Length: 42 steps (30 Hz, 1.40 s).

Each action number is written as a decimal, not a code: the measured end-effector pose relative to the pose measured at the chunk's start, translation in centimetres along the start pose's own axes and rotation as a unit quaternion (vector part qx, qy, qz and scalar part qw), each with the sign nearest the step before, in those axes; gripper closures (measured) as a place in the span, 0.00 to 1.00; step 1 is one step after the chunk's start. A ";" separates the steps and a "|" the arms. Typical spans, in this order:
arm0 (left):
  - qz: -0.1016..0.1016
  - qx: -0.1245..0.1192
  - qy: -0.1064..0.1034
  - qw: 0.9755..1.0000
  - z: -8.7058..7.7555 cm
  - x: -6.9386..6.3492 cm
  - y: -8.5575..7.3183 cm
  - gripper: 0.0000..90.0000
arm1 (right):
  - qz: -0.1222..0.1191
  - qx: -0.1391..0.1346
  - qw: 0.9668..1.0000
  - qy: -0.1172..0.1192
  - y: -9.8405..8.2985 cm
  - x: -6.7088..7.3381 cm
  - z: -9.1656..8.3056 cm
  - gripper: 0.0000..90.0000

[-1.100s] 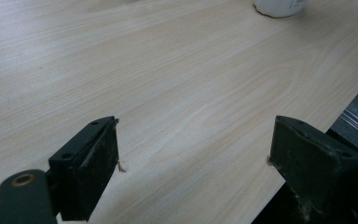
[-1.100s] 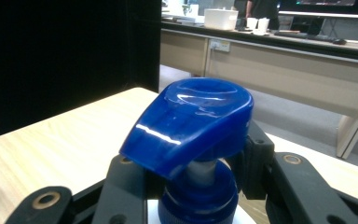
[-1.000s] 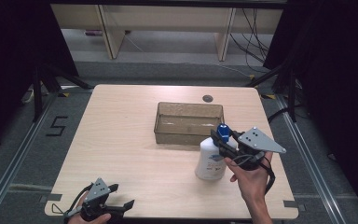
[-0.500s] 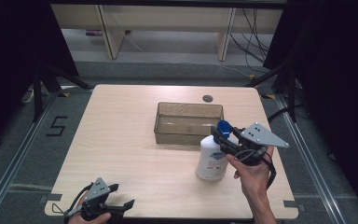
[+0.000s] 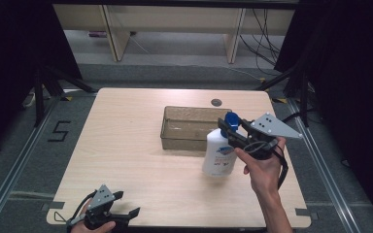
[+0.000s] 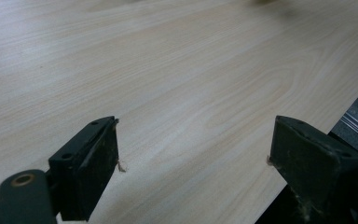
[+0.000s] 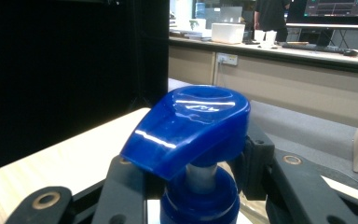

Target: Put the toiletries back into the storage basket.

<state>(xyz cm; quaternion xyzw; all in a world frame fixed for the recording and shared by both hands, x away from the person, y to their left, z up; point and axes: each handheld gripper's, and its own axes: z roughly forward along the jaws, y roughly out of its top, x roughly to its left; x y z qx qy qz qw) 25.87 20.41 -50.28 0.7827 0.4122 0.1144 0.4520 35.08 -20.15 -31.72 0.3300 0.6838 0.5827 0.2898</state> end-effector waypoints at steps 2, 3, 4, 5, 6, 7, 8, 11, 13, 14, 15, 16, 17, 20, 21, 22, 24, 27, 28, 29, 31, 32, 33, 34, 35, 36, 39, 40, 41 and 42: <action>0.000 0.000 0.000 1.000 0.0 0.0 0.0 0.16 | -0.007 0.000 1.000 0.002 0.3 -0.1 0.2 0.69; -0.002 -0.002 0.004 1.000 0.0 0.0 0.0 0.16 | -0.017 -0.004 1.000 0.000 0.5 -0.2 0.3 0.68; -0.002 -0.002 0.003 1.000 0.0 0.0 0.0 0.16 | -0.010 0.002 1.000 0.002 0.8 0.0 0.4 0.69; -0.001 0.000 0.001 1.000 0.0 0.0 0.0 0.16 | -0.010 0.002 1.000 0.002 0.8 0.0 0.4 0.69; -0.001 -0.002 0.001 1.000 0.0 0.0 0.0 0.16 | -0.014 0.004 1.000 0.000 1.2 0.0 0.5 0.69; 0.001 0.002 0.001 1.000 -0.1 0.1 0.0 0.16 | -0.014 0.004 1.000 0.000 1.2 0.0 0.5 0.69; -0.001 -0.001 0.001 1.000 0.0 0.0 0.0 0.16 | -0.013 -0.001 1.000 0.002 1.3 0.0 0.6 0.69; -0.001 -0.002 0.001 1.000 0.0 0.1 0.0 0.16 | -0.007 0.002 1.000 0.004 1.8 0.0 0.6 0.69; 0.000 -0.001 0.002 1.000 0.0 0.1 0.0 0.16 | -0.011 -0.001 1.000 0.003 2.2 -0.2 0.6 0.69; -0.002 -0.001 0.001 1.000 0.0 0.0 0.0 0.16 | -0.015 -0.002 1.000 0.003 2.4 -0.4 0.6 0.69; 0.000 0.000 0.002 1.000 0.0 0.1 0.0 0.16 | -0.003 -0.002 1.000 0.009 2.6 -0.3 0.7 0.69; -0.002 -0.002 0.001 1.000 0.0 0.0 0.0 0.16 | -0.004 -0.002 1.000 0.007 2.8 -0.4 0.7 0.68; -0.002 -0.002 0.001 1.000 0.0 0.0 0.0 0.16 | -0.007 -0.003 1.000 0.007 3.0 -0.6 0.8 0.69; 0.000 -0.002 0.001 1.000 0.0 0.1 0.0 0.16 | -0.009 -0.003 1.000 0.006 3.8 -0.9 1.1 0.69; -0.001 -0.002 0.001 1.000 0.0 0.1 0.0 0.16 | -0.009 -0.003 1.000 0.006 3.8 -0.9 1.1 0.69; -0.002 -0.002 0.003 1.000 0.0 0.0 0.0 0.16 | -0.009 -0.003 1.000 0.004 4.1 -1.1 1.2 0.69; -0.003 -0.002 0.002 1.000 0.0 0.1 0.0 0.16 | -0.001 -0.004 1.000 0.005 4.3 -1.0 1.3 0.69; -0.002 0.002 0.006 1.000 -0.1 0.1 0.1 0.16 | -0.007 -0.007 1.000 -0.002 4.9 -1.4 1.6 0.69; -0.002 0.001 0.005 1.000 -0.1 0.1 0.1 0.16 | -0.006 -0.006 1.000 0.000 5.1 -1.5 1.7 0.69; -0.003 0.001 0.006 1.000 -0.1 0.1 0.1 0.16 | -0.001 -0.006 1.000 0.002 5.3 -1.7 1.9 0.68; -0.002 0.001 0.005 1.000 -0.1 0.1 0.1 0.16 | -0.001 -0.008 1.000 -0.003 5.7 -2.0 2.3 0.68; -0.002 0.000 0.005 1.000 -0.1 0.1 0.1 0.16 | 0.001 -0.003 1.000 -0.003 6.0 -2.2 2.5 0.69; -0.002 0.000 0.005 1.000 -0.1 0.1 0.1 0.16 | 0.001 -0.003 1.000 -0.003 6.0 -2.2 2.5 0.69; -0.002 0.000 0.005 1.000 -0.1 0.1 0.1 0.16 | -0.003 -0.004 1.000 -0.003 6.2 -2.3 2.7 0.68; -0.002 0.001 0.005 1.000 -0.1 0.1 0.1 0.16 | -0.001 -0.001 1.000 -0.004 6.3 -2.4 2.9 0.68; -0.002 0.000 0.004 1.000 -0.1 0.1 0.1 0.16 | -0.001 -0.001 1.000 -0.005 6.4 -2.6 3.1 0.68; -0.002 -0.001 0.002 1.000 0.0 0.1 0.1 0.16 | 0.002 0.001 1.000 -0.007 6.7 -3.1 3.6 0.68; 0.000 -0.001 -0.001 1.000 0.0 0.1 0.1 0.16 | 0.005 0.003 1.000 -0.009 6.7 -3.3 3.8 0.69; -0.001 0.002 -0.002 1.000 0.0 0.1 0.1 0.16 | -0.002 0.002 1.000 -0.013 6.8 -3.5 3.9 0.68; 0.000 0.001 0.001 1.000 0.0 0.1 0.1 0.16 | 0.005 0.005 1.000 -0.012 6.8 -3.5 4.1 0.69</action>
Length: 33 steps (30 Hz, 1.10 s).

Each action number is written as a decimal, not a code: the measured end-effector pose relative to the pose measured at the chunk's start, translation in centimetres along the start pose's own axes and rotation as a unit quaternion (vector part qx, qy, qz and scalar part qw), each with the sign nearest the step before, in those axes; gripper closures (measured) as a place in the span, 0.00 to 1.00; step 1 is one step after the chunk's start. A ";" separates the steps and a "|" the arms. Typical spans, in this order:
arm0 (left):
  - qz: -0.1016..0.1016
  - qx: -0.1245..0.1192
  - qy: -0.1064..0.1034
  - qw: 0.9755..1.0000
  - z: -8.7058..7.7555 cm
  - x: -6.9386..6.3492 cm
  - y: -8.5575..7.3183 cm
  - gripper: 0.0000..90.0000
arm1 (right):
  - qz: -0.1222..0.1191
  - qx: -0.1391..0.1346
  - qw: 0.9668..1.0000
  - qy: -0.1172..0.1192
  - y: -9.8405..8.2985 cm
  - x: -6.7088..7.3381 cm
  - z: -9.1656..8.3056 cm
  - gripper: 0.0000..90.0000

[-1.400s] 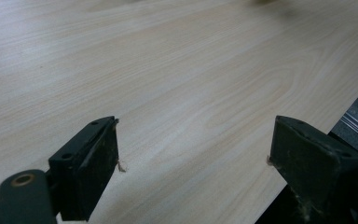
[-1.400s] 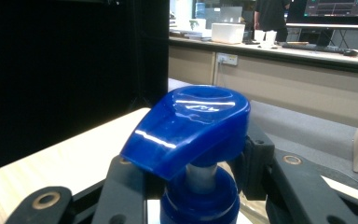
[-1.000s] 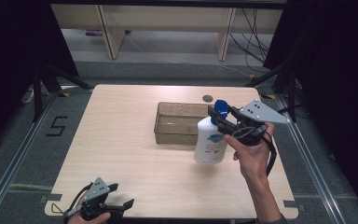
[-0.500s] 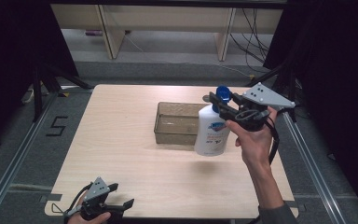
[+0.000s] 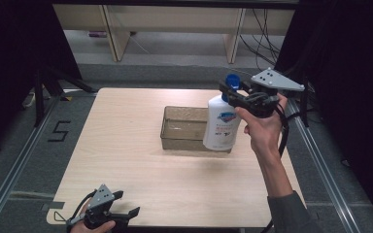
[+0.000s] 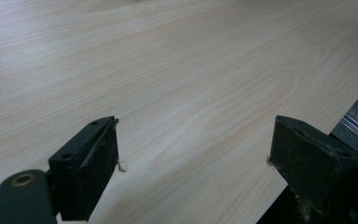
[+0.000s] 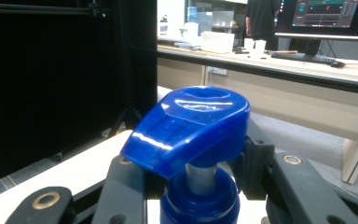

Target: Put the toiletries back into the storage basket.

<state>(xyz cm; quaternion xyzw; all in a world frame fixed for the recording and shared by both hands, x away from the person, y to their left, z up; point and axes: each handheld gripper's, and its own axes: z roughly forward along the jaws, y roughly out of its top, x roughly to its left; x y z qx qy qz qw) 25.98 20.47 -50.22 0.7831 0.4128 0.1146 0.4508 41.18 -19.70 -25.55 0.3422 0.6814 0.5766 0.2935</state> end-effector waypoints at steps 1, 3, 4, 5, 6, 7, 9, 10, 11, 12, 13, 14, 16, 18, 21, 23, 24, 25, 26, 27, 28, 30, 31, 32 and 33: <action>0.000 0.000 0.000 1.000 0.0 0.0 0.0 0.16 | 0.000 0.000 1.000 -0.002 0.1 -0.2 0.2 0.68; -0.002 0.000 0.002 1.000 0.0 0.0 0.0 0.16 | -0.001 -0.004 1.000 -0.007 0.2 -0.5 0.5 0.68; -0.001 0.000 0.003 1.000 0.0 0.0 0.0 0.16 | 0.006 -0.001 1.000 -0.007 0.3 -0.6 0.6 0.68; -0.001 0.001 -0.001 1.000 0.0 0.0 0.0 0.16 | 0.005 -0.005 1.000 -0.010 0.3 -0.8 0.8 0.68; -0.001 -0.001 0.000 1.000 0.0 0.0 0.0 0.16 | 0.007 -0.005 1.000 -0.010 0.3 -1.0 0.9 0.68; -0.001 -0.001 0.000 1.000 0.0 0.0 0.0 0.16 | 0.008 -0.005 1.000 -0.011 0.4 -1.1 1.1 0.68; -0.002 -0.002 -0.001 1.000 0.0 0.0 0.0 0.16 | 0.007 -0.005 1.000 -0.016 0.3 -1.3 1.5 0.68; -0.001 0.000 -0.002 1.000 0.0 0.0 0.0 0.16 | 0.009 -0.001 1.000 -0.017 0.2 -1.4 1.7 0.68; -0.001 0.000 -0.002 1.000 0.0 0.0 0.0 0.16 | 0.007 -0.001 1.000 -0.019 0.2 -1.7 1.9 0.68; 0.000 -0.001 -0.003 1.000 0.0 0.0 0.0 0.16 | 0.007 0.002 1.000 -0.021 0.0 -2.0 2.3 0.68; -0.001 -0.001 -0.003 1.000 0.0 0.0 0.0 0.16 | 0.007 0.002 1.000 -0.021 0.0 -2.0 2.3 0.68; -0.001 -0.001 -0.003 1.000 0.0 0.0 0.0 0.16 | 0.011 0.006 1.000 -0.023 -0.1 -2.1 2.5 0.68; -0.001 -0.001 -0.004 1.000 0.1 0.0 0.0 0.16 | 0.004 0.006 1.000 -0.026 -0.2 -2.4 2.9 0.68; 0.000 0.003 -0.001 1.000 0.1 0.0 0.0 0.16 | 0.011 0.006 0.999 -0.031 -0.3 -2.7 3.3 0.68; 0.001 0.003 -0.004 1.000 0.1 0.0 0.0 0.16 | 0.018 0.006 0.999 -0.033 -0.4 -3.0 3.6 0.68; -0.001 0.001 -0.005 1.000 0.1 0.0 0.0 0.16 | 0.018 0.005 0.999 -0.034 -0.6 -3.2 4.0 0.68; 0.000 0.001 -0.005 1.000 0.0 0.0 0.0 0.16 | 0.016 0.005 0.999 -0.040 -0.8 -3.3 4.3 0.68; -0.001 0.000 -0.005 1.000 0.0 0.0 0.0 0.16 | 0.016 0.005 0.999 -0.040 -0.8 -3.3 4.3 0.68; -0.002 0.000 -0.005 1.000 0.0 0.0 0.0 0.16 | 0.020 0.007 0.999 -0.041 -1.0 -3.4 4.7 0.68; -0.001 0.001 -0.005 1.000 0.0 0.0 0.0 0.16 | 0.020 0.007 0.999 -0.041 -1.0 -3.4 4.7 0.68; -0.001 0.001 -0.005 1.000 0.1 0.0 0.0 0.16 | 0.022 0.007 0.999 -0.042 -1.1 -3.5 4.8 0.68; -0.001 0.001 -0.005 1.000 0.1 0.0 0.0 0.16 | 0.019 0.006 0.999 -0.043 -1.4 -3.6 5.1 0.68; -0.001 0.001 -0.005 1.000 0.1 0.0 0.0 0.16 | 0.018 0.009 0.999 -0.045 -1.5 -3.6 5.2 0.68; -0.001 0.001 -0.005 1.000 0.1 0.0 0.0 0.16 | 0.021 0.011 0.999 -0.045 -1.6 -3.6 5.3 0.68; -0.001 0.001 -0.005 1.000 0.0 0.0 0.0 0.16 | 0.017 0.009 0.999 -0.045 -1.6 -3.6 5.4 0.68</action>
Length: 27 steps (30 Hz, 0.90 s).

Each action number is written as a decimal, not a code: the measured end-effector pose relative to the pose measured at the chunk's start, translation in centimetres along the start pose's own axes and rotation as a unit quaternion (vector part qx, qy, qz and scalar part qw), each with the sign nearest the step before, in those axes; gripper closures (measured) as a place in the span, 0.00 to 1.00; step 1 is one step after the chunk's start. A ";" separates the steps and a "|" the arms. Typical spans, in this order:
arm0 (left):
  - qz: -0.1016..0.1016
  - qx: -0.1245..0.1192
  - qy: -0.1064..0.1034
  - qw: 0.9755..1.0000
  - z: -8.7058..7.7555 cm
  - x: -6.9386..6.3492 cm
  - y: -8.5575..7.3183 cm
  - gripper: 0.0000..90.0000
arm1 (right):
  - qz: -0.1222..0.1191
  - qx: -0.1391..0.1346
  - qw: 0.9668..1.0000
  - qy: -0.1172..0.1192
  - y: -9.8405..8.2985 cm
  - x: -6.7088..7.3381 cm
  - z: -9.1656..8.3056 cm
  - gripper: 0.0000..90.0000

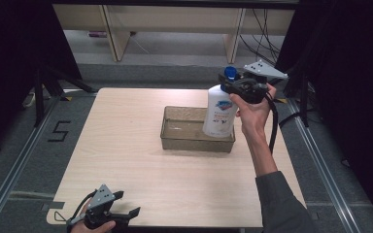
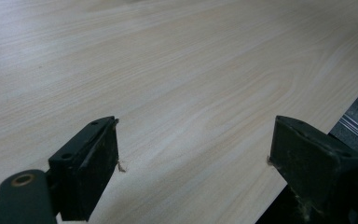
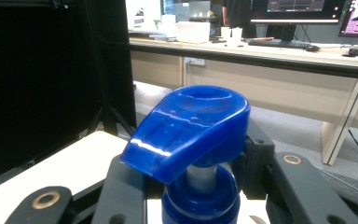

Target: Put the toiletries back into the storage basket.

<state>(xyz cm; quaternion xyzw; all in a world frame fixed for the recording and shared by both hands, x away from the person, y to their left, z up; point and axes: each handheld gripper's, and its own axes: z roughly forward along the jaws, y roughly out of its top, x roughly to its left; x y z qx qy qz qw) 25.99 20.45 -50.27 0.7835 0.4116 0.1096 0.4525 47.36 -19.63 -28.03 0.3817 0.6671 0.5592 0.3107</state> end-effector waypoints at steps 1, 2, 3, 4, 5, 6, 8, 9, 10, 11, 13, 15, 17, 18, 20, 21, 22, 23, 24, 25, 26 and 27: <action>0.000 0.000 0.000 1.000 0.0 0.0 0.0 0.16 | 0.002 0.002 1.000 0.000 0.0 0.0 0.0 0.68; 0.000 0.000 0.000 1.000 0.0 0.0 0.0 0.16 | -0.001 0.002 1.000 -0.003 -0.1 0.0 0.1 0.68; 0.000 -0.001 0.000 1.000 0.0 0.0 0.0 0.16 | 0.006 0.001 1.000 -0.004 -0.2 0.1 0.2 0.68; 0.000 -0.001 -0.001 1.000 0.0 0.0 0.0 0.16 | 0.002 0.000 1.000 0.000 -0.4 0.0 0.2 0.68; 0.000 -0.002 -0.001 1.000 0.0 0.0 0.0 0.16 | 0.003 0.003 1.000 -0.002 -0.5 -0.1 0.3 0.68; 0.000 -0.003 0.000 1.000 0.0 -0.1 0.0 0.16 | 0.009 0.005 1.000 0.000 -0.7 -0.1 0.3 0.68; 0.000 -0.002 -0.001 1.000 0.0 0.0 0.0 0.16 | 0.004 0.004 1.000 -0.003 -0.9 -0.3 0.4 0.68; 0.000 -0.002 -0.001 1.000 0.0 0.0 0.0 0.16 | 0.009 0.004 1.000 -0.001 -1.1 -0.3 0.5 0.68; 0.000 -0.003 0.000 1.000 0.0 -0.1 0.0 0.16 | 0.010 0.005 1.000 -0.002 -1.2 -0.4 0.5 0.68; 0.000 -0.003 -0.001 1.000 0.0 0.0 0.0 0.16 | 0.015 0.006 1.000 0.000 -1.3 -0.5 0.6 0.68; 0.000 -0.003 0.003 1.000 0.0 -0.1 0.0 0.16 | 0.012 0.007 1.000 0.001 -1.6 -0.6 0.6 0.68; 0.000 0.001 -0.001 1.000 -0.1 0.0 0.0 0.16 | 0.007 0.007 1.000 -0.003 -1.8 -0.7 0.6 0.68; -0.001 -0.002 -0.001 1.000 0.0 -0.1 0.0 0.16 | 0.012 0.011 1.000 0.001 -2.1 -0.7 0.6 0.68; 0.000 -0.002 -0.001 1.000 0.0 0.0 0.0 0.16 | 0.011 0.009 1.000 -0.002 -2.2 -0.8 0.6 0.68; 0.001 0.000 0.000 1.000 0.0 0.0 0.0 0.16 | 0.011 0.013 1.000 0.001 -2.5 -0.8 0.6 0.68; -0.001 -0.001 0.000 1.000 0.0 0.0 0.0 0.16 | 0.013 0.013 1.000 0.003 -2.6 -0.8 0.6 0.68; -0.001 -0.001 0.000 1.000 0.0 0.0 0.0 0.16 | 0.014 0.013 1.000 0.003 -2.8 -0.9 0.7 0.68; -0.001 -0.002 0.000 1.000 0.0 0.0 0.0 0.16 | 0.012 0.013 1.000 0.000 -2.9 -0.9 0.7 0.68; 0.000 -0.002 0.000 1.000 0.0 0.0 0.0 0.16 | 0.019 0.018 1.000 0.003 -3.1 -0.9 0.7 0.68; -0.003 -0.004 0.004 1.000 0.0 -0.1 0.0 0.16 | 0.020 0.018 1.000 0.005 -3.2 -0.9 0.7 0.68; -0.003 -0.005 0.004 1.000 0.0 -0.1 0.0 0.16 | 0.020 0.016 1.000 0.004 -3.3 -0.9 0.7 0.68; -0.002 -0.002 0.005 1.000 -0.1 -0.1 0.0 0.16 | 0.017 0.017 1.000 0.007 -3.5 -1.0 0.7 0.68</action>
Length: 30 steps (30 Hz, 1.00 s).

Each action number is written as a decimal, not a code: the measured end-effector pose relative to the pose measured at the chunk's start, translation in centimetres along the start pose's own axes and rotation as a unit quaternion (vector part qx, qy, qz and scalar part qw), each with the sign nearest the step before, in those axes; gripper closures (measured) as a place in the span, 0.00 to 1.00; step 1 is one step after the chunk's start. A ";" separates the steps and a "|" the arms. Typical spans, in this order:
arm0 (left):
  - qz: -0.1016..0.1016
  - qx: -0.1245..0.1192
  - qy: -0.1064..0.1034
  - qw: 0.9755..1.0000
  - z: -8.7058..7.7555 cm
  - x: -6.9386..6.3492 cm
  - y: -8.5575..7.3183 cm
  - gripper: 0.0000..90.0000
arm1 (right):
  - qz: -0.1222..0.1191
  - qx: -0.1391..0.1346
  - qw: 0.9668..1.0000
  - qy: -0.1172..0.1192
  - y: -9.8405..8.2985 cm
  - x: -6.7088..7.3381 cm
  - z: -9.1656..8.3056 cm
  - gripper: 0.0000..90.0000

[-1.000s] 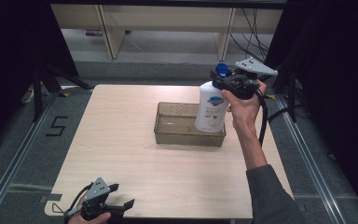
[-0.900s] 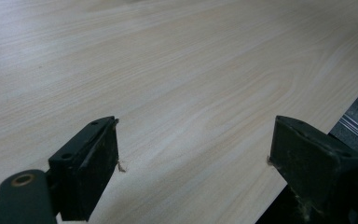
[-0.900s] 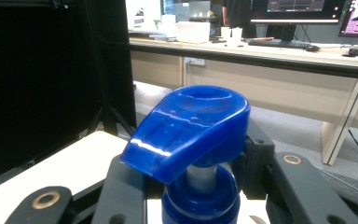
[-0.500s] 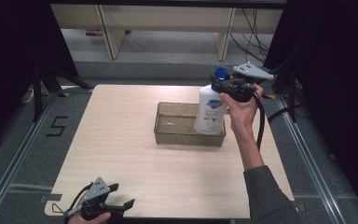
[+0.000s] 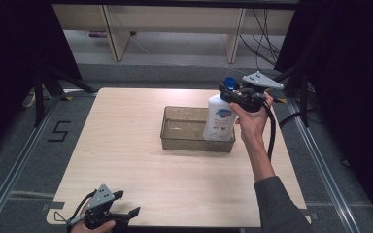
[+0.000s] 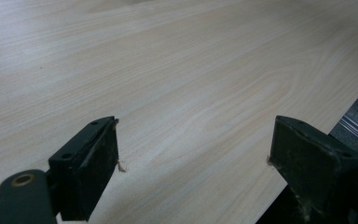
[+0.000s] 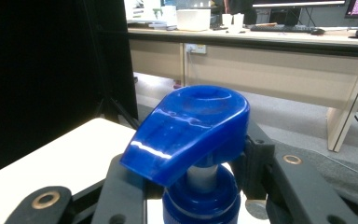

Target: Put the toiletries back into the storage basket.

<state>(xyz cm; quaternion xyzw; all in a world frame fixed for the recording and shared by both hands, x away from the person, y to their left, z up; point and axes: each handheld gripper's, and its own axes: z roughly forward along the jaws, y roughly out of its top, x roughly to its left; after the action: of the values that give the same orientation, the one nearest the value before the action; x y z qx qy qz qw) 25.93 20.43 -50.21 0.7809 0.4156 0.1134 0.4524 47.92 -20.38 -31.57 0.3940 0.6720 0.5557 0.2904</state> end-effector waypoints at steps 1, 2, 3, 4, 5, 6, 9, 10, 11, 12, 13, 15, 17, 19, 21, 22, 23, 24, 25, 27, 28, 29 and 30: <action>0.000 0.001 0.001 1.000 0.0 0.0 0.0 0.16 | 0.000 -0.001 1.000 0.002 -0.1 0.0 0.0 0.68; 0.000 0.000 0.001 1.000 0.0 0.0 0.0 0.16 | 0.002 0.000 1.000 0.003 -0.3 -0.1 0.1 0.68; 0.000 -0.003 -0.001 1.000 0.0 0.0 0.0 0.16 | 0.002 0.000 1.000 0.003 -0.3 -0.1 0.1 0.68; 0.000 -0.003 0.000 1.000 0.0 0.0 0.0 0.16 | 0.004 0.002 1.000 -0.001 -0.5 -0.1 0.0 0.68; -0.001 -0.003 -0.002 1.000 0.0 0.0 0.0 0.16 | 0.004 0.002 1.000 -0.001 -0.5 -0.1 0.0 0.68; 0.000 0.000 0.002 1.000 0.0 0.0 0.0 0.16 | 0.012 0.005 1.000 -0.001 -0.7 -0.1 0.0 0.68; 0.000 0.000 0.001 1.000 0.0 0.0 0.0 0.16 | 0.010 0.005 1.000 0.002 -1.0 -0.4 0.0 0.68; 0.000 0.000 0.002 1.000 0.0 0.0 0.0 0.16 | 0.016 0.007 1.000 0.002 -1.2 -0.5 0.1 0.68; -0.001 -0.001 0.002 1.000 0.0 0.0 0.0 0.16 | 0.016 0.007 1.000 0.002 -1.2 -0.5 0.1 0.68; -0.001 -0.001 0.002 1.000 0.0 0.0 0.0 0.16 | 0.011 0.007 1.000 0.000 -1.2 -0.6 0.1 0.68; -0.001 0.000 0.002 1.000 0.0 0.0 0.0 0.16 | 0.011 0.005 1.000 0.004 -1.3 -0.7 0.2 0.68; 0.000 0.000 0.002 1.000 0.0 0.0 0.0 0.16 | 0.011 0.007 1.000 0.001 -1.6 -0.8 0.1 0.68; 0.002 0.003 0.005 1.000 -0.1 0.0 0.1 0.16 | 0.019 0.010 1.000 0.001 -1.8 -0.8 0.1 0.68; 0.000 -0.001 0.002 1.000 -0.1 0.0 0.0 0.16 | 0.016 0.008 1.000 0.004 -2.0 -1.0 0.2 0.68; -0.001 -0.001 0.002 1.000 0.0 0.0 0.0 0.16 | 0.016 0.010 1.000 0.005 -2.3 -1.0 0.2 0.68; 0.000 -0.001 0.002 1.000 0.0 0.0 0.0 0.16 | 0.015 0.012 1.000 0.005 -2.5 -1.1 0.2 0.68; 0.000 -0.001 0.002 1.000 0.0 0.0 0.0 0.16 | 0.020 0.009 1.000 0.008 -2.6 -1.0 0.3 0.68; 0.000 -0.001 0.003 1.000 0.0 0.0 0.0 0.16 | 0.017 0.009 1.000 0.008 -2.5 -0.9 0.2 0.68; 0.000 0.001 0.004 1.000 -0.1 0.0 0.0 0.16 | 0.022 0.011 1.000 0.010 -2.6 -0.8 0.2 0.68; 0.002 0.002 0.006 1.000 -0.1 0.0 0.1 0.16 | 0.011 0.014 1.000 0.012 -2.6 -0.6 0.2 0.68; 0.000 -0.003 0.000 1.000 -0.1 0.0 0.0 0.16 | -0.008 0.012 1.000 0.009 -2.6 -0.4 0.2 0.68; 0.000 -0.003 0.000 1.000 -0.1 0.0 0.0 0.16 | -0.008 0.012 1.000 0.009 -2.6 -0.4 0.2 0.68; 0.002 -0.003 0.001 1.000 -0.1 0.0 0.0 0.16 | 0.002 0.017 1.000 0.010 -2.7 -0.2 0.0 0.68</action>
<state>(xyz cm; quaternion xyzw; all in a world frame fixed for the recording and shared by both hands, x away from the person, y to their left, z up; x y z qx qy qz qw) 25.90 20.53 -50.11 0.7801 0.4145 0.1166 0.4539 47.49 -20.72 -34.18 0.3948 0.6831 0.5489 0.2762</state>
